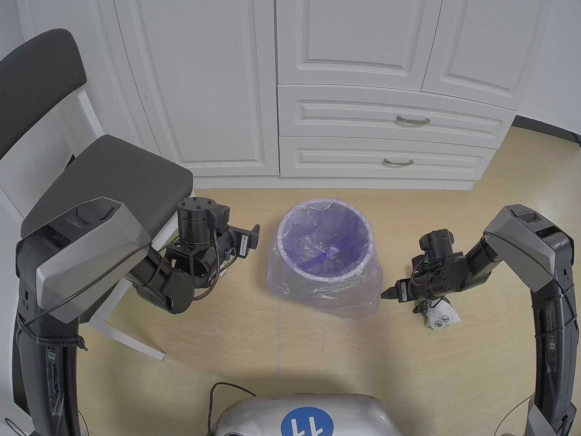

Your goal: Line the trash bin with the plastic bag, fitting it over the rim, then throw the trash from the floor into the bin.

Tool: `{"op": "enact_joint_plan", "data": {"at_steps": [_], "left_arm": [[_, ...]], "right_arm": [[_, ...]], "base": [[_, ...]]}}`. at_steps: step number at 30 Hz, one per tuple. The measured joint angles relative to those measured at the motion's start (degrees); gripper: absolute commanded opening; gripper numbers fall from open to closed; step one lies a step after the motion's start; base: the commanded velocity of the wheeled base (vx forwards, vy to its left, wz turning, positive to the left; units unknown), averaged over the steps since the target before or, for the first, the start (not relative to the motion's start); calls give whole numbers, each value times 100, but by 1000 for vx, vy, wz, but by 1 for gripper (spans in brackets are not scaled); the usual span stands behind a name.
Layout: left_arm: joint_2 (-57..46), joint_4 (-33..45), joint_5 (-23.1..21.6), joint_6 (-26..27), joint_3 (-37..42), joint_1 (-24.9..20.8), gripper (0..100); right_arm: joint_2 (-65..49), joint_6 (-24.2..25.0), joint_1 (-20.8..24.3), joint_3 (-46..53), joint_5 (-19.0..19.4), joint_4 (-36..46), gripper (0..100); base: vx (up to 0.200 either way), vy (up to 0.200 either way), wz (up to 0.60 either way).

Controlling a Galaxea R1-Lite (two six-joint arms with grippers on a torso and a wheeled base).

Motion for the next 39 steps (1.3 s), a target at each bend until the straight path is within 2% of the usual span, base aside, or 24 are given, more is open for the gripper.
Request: {"op": "enact_joint_plan", "data": {"at_steps": [5, 14, 20, 28, 35, 39], "left_arm": [[-11, 5, -1, -2, 11, 2, 100], [-11, 2, 0, -7, 26, -17, 100], [-4, -44, 11, -7, 26, -34, 100], [29, -151, 38, -9, 39, -76, 100], [90, -211, 51, -9, 56, -124, 100], [107, -288, 55, -5, 74, -141, 100]], "right_arm": [[-60, 330, 258, 347, 202, -462, 100], [354, 1086, 452, -251, -6, -651, 100], [629, 1237, 463, -852, -123, -452, 100], [1150, 1324, 380, -1770, -717, -354, 100], [1588, 1321, 311, -2410, -807, -206, 100], [1816, 1354, 294, -2854, -831, 244, 100]], "base": [[0, 0, 0], [0, 0, 0], [0, 0, 0], [0, 0, 0], [0, 0, 0], [0, 0, 0]]}}
